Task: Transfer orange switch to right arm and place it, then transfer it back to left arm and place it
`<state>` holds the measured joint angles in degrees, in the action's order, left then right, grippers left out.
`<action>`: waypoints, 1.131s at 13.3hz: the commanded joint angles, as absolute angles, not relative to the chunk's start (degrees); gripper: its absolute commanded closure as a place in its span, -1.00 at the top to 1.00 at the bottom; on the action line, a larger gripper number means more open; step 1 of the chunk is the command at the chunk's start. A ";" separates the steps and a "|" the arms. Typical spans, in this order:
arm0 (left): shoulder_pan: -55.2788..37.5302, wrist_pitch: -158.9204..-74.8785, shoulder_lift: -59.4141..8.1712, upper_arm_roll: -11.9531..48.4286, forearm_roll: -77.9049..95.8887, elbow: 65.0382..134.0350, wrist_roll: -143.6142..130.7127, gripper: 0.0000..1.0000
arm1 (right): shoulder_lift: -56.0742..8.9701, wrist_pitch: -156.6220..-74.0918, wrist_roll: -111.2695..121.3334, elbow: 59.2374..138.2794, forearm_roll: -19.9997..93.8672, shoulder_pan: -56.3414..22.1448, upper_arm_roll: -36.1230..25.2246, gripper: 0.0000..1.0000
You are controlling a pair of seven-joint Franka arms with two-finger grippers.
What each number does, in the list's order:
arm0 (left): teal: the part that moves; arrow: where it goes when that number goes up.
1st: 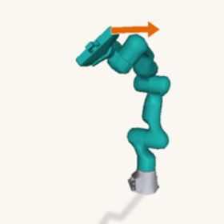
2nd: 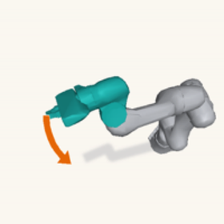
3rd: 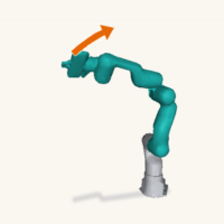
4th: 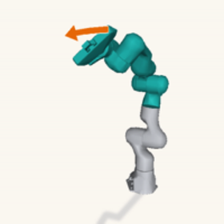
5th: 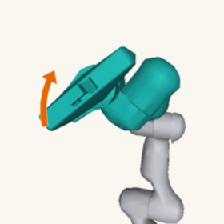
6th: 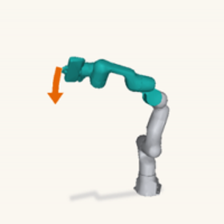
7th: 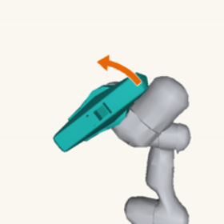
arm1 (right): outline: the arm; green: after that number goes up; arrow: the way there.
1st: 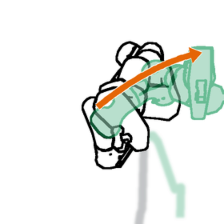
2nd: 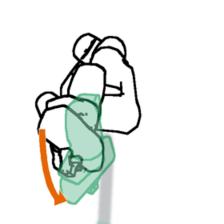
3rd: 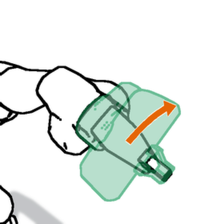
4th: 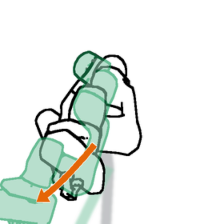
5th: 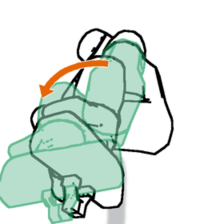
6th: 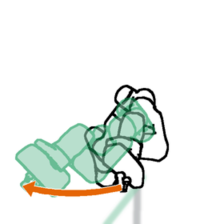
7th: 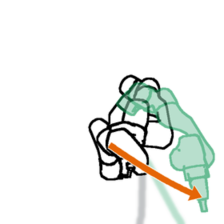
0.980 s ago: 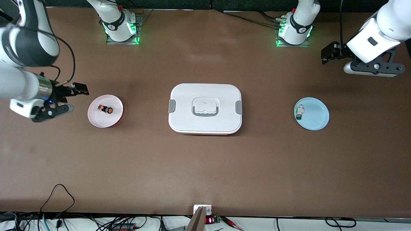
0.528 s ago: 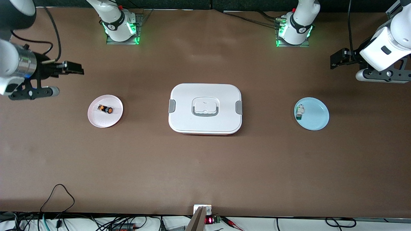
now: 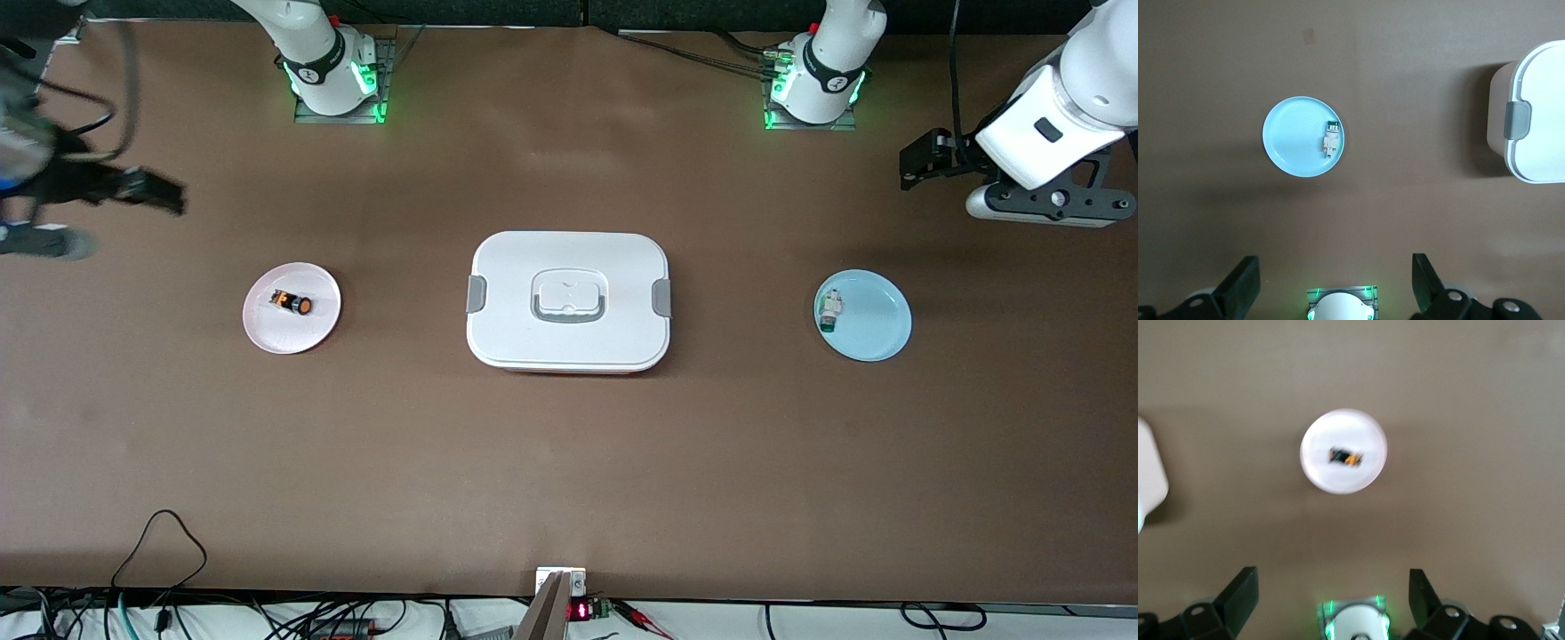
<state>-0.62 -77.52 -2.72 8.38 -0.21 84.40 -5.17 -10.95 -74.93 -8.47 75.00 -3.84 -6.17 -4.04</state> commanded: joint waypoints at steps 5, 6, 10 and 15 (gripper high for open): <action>1.32 -76.46 -2.46 9.67 0.09 83.94 -5.80 1.00 | -7.21 -82.35 -5.80 84.36 -2.81 3.95 0.97 1.00; 1.32 -76.46 -2.37 9.75 0.26 83.94 -6.32 1.00 | -7.12 -82.35 -5.80 84.81 -2.81 3.78 0.88 1.00; 7.82 -76.64 -2.46 13.80 0.35 84.55 -6.15 1.00 | -8.17 -83.23 -0.81 85.08 -2.90 3.95 0.97 1.00; 6.95 -76.73 -1.06 14.68 0.09 85.16 -6.50 1.00 | -4.50 -85.67 -0.09 91.12 -2.20 4.22 0.70 1.00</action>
